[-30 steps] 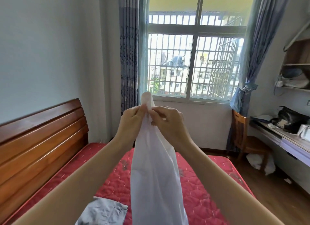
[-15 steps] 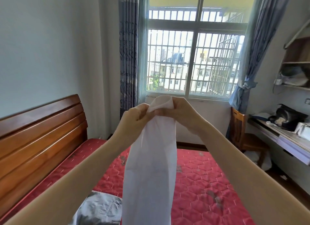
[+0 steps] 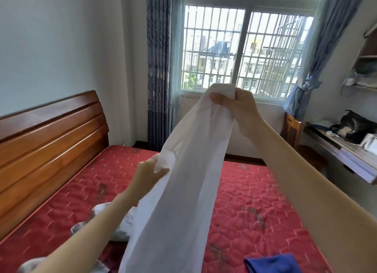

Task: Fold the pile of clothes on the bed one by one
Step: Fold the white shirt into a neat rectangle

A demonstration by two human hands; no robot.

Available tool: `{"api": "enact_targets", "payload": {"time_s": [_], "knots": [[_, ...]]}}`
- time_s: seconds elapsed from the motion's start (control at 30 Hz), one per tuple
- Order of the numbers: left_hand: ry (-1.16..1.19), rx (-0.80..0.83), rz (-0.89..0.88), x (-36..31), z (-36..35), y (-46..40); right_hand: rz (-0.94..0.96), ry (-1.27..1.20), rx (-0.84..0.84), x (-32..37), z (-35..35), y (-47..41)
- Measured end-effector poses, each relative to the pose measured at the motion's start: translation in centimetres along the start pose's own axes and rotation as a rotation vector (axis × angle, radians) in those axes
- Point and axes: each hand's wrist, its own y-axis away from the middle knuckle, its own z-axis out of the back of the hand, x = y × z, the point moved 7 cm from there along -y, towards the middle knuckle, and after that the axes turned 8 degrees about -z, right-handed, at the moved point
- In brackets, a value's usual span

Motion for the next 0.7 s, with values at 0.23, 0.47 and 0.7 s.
{"api": "enact_targets", "payload": {"time_s": [0.23, 0.47, 0.7], "knots": [[-0.004, -0.327, -0.066, 0.5, 1.1, 2.5, -0.017, 0.184, -0.166, -1.5, 2.1, 0.0], [-0.118, -0.331, -0.343, -4.4, -3.4, 6.7, -0.03, 0.312, -0.232, -1.8, 1.4, 0.0], [0.043, 0.098, 0.189, -4.4, -12.6, 7.7, -0.048, 0.377, -0.231, -2.5, 0.7, 0.3]]}}
